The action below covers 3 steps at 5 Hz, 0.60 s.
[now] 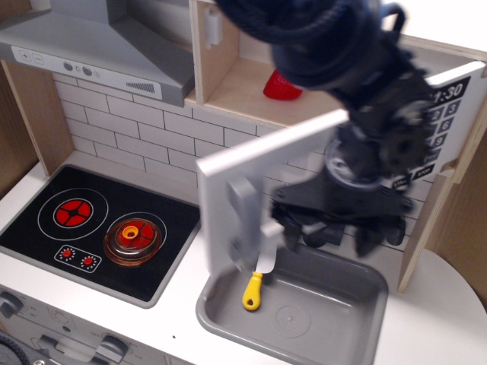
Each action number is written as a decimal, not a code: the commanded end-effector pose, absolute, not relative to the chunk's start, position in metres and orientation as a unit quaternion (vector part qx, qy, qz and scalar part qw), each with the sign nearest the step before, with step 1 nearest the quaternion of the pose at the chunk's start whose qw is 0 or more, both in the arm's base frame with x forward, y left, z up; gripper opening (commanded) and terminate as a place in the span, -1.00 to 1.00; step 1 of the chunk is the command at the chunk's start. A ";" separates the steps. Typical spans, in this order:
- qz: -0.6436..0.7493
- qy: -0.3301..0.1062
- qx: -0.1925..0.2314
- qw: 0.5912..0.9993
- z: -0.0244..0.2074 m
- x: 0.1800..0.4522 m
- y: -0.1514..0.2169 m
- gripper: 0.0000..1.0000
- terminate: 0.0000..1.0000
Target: Close microwave
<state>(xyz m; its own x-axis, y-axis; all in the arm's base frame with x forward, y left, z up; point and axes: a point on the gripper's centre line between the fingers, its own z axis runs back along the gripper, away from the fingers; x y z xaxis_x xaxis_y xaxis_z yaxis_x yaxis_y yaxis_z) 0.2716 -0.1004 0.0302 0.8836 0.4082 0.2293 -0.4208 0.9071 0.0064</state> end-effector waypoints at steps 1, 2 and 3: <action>0.205 -0.178 0.038 0.962 0.065 0.315 -0.044 1.00 -1.00; 0.168 -0.178 0.045 0.968 0.078 0.336 -0.036 1.00 -1.00; 0.157 -0.185 0.050 0.969 0.084 0.357 -0.032 1.00 -1.00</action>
